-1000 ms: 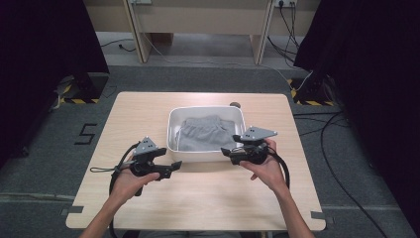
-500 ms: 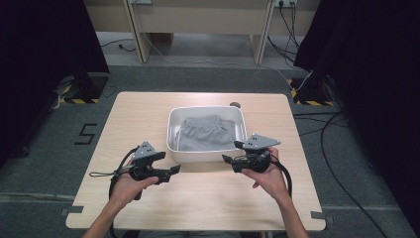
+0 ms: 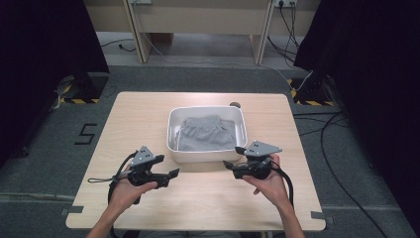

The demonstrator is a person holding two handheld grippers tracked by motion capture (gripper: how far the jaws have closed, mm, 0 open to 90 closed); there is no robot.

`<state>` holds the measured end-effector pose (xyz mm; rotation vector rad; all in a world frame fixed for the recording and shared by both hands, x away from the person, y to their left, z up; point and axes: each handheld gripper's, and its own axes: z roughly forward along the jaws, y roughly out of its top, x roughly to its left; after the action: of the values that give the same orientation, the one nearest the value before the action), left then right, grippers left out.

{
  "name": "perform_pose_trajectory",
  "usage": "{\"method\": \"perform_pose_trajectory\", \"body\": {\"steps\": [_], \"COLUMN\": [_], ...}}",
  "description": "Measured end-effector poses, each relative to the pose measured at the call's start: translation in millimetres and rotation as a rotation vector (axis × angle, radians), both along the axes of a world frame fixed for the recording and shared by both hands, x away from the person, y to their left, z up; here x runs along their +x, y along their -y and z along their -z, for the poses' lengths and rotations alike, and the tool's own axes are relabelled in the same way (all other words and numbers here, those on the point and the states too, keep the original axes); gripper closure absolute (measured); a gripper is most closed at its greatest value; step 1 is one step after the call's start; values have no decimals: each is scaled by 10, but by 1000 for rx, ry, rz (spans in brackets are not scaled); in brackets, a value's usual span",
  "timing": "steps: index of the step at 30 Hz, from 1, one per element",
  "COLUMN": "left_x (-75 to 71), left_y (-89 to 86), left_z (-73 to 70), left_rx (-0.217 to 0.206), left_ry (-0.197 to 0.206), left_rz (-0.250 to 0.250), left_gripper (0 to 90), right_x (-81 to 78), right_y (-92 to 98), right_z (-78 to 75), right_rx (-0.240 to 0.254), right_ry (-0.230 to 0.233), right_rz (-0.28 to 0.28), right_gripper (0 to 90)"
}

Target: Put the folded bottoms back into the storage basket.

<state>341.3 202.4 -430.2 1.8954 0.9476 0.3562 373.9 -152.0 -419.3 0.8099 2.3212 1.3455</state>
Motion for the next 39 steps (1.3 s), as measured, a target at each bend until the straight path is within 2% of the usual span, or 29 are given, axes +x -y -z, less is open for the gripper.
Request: {"method": "perform_pose_trajectory", "body": {"steps": [13,21,30,39], "left_x": [-80,-153,-210,-265], "left_y": [-15,-21,-57,-139], "left_z": [91,235,386,467], "left_rx": [0,34,58,48], "left_ry": [12,6,-9,-17], "left_rz": [-2,0,3,-7], "left_gripper": [212,209,204,200], "right_x": [-84,-162,-201,-220], "right_y": [56,113,104,67], "right_z": [120,218,263,325], "right_rx": [5,3,-6,-14], "right_ry": [-10,-29,-29,-47], "right_rz": [10,17,6,4], "right_gripper": [334,330,328,324]}}
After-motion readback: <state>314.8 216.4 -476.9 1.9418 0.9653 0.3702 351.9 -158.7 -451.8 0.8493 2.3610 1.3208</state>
